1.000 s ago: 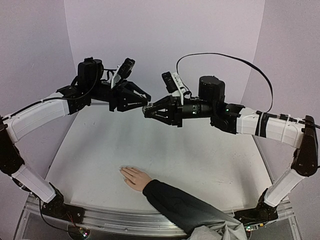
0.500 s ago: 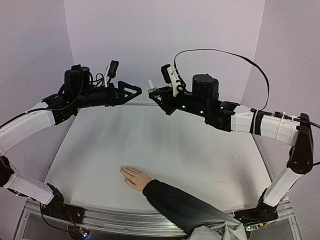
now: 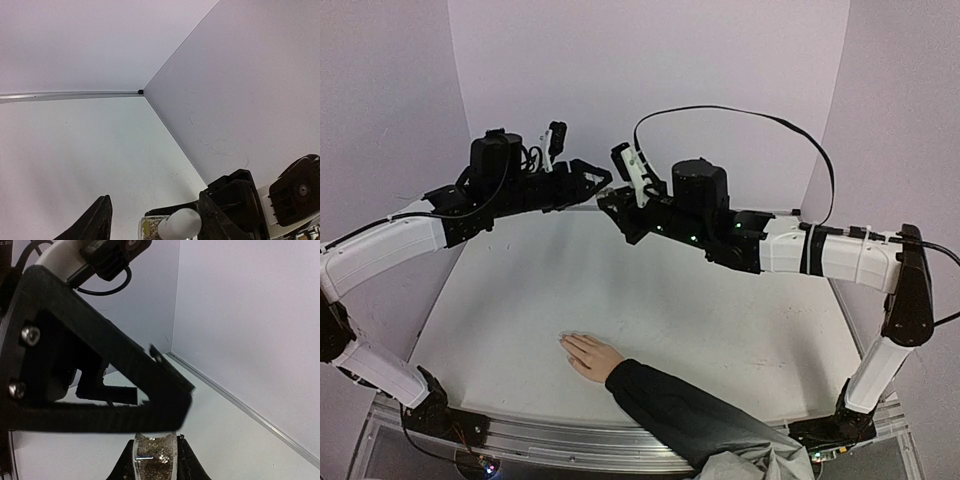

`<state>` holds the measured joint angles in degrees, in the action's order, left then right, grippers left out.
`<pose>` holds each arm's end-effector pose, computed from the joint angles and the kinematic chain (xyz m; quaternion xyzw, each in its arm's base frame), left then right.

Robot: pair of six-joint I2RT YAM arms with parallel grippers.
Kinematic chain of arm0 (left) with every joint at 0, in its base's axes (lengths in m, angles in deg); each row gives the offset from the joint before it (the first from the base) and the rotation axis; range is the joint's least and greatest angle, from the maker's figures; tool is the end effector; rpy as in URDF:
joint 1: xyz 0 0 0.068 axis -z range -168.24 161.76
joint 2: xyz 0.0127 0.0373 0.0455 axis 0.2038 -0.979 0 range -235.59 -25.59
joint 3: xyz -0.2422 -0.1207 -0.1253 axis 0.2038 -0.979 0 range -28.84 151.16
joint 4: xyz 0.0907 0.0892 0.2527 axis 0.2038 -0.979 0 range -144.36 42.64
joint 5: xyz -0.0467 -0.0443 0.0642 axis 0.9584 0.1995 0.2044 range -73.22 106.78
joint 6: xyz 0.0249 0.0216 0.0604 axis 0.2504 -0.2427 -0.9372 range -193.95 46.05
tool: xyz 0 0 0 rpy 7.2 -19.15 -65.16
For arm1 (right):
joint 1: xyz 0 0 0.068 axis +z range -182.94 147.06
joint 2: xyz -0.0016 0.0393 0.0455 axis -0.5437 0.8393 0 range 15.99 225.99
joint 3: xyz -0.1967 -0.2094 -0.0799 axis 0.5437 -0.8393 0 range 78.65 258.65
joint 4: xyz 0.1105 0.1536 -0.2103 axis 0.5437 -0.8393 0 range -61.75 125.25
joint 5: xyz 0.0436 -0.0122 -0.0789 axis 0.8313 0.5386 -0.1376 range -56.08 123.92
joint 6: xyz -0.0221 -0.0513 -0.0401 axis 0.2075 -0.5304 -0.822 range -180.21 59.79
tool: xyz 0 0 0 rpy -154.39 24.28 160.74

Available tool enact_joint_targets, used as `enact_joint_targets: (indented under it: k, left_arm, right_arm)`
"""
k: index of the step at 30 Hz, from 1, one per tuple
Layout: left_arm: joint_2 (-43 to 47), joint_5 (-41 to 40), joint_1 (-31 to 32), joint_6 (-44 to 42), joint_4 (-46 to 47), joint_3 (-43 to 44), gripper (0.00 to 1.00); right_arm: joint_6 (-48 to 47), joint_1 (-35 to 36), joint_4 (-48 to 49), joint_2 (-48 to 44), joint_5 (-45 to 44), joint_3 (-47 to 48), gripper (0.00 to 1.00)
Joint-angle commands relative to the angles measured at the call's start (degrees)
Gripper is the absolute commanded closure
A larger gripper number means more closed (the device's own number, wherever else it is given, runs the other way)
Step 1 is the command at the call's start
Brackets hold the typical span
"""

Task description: Paint the nails

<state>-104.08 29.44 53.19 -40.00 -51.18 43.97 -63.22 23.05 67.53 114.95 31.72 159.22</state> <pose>0.2628 -0.2480 0.4098 0.1205 0.7523 -0.4593 0.4567 0.2614 0.3834 0.4037 -0.2904 0.5439 0.3405 0.7099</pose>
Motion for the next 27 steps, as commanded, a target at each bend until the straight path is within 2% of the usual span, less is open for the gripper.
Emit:
enact_joint_targets:
  k: [1,9,12,15,18,19,20,22,23,26,27]
  left_arm:
    - [0.1,-3.7,2.1,-3.9,3.5,3.4,0.46]
    - [0.5,-5.3,3.0,-5.9,3.6,2.6,0.64]
    - [0.2,-4.6,3.0,-6.4,3.6,2.6,0.77]
    - [0.0,-3.1,2.9,-6.9,3.6,2.6,0.81]
    - [-0.1,0.8,3.0,-9.0,3.6,2.6,0.97]
    - [-0.1,2.7,3.0,-10.1,3.6,2.6,1.0]
    - [-0.3,5.7,3.0,-11.6,3.6,2.6,1.0]
    - [-1.6,17.4,2.9,-17.1,3.6,3.7,1.0]
    - [-2.3,26.7,2.8,-20.3,3.6,4.3,1.0]
    - [-3.1,57.8,2.8,-31.2,3.6,4.1,1.0]
    - [-3.2,63.4,2.8,-33.2,3.6,3.7,1.0]
  right_arm:
    - [-1.3,0.9,2.5,0.4,-2.3,3.7,1.0]
    - [-1.7,1.2,2.4,0.6,-2.6,3.7,1.0]
    - [-1.7,1.3,2.4,0.4,-2.5,3.5,1.0]
    - [-1.7,1.3,2.3,0.3,-2.2,3.5,1.0]
    - [-1.7,1.3,2.3,-0.5,-0.5,3.0,1.0]
    - [-1.9,1.3,2.3,-1.1,0.9,2.5,1.0]
    - [-2.1,1.1,2.4,-1.8,4.0,2.0,1.0]
    - [-1.8,-0.3,2.2,-3.9,14.5,1.3,1.0]
    - [-1.0,-1.6,2.2,-4.9,23.3,0.7,1.0]
    - [2.5,-6.1,4.7,-7.2,60.4,-0.4,1.0]
    - [5.0,-6.3,5.6,-7.5,68.7,-0.1,1.0]
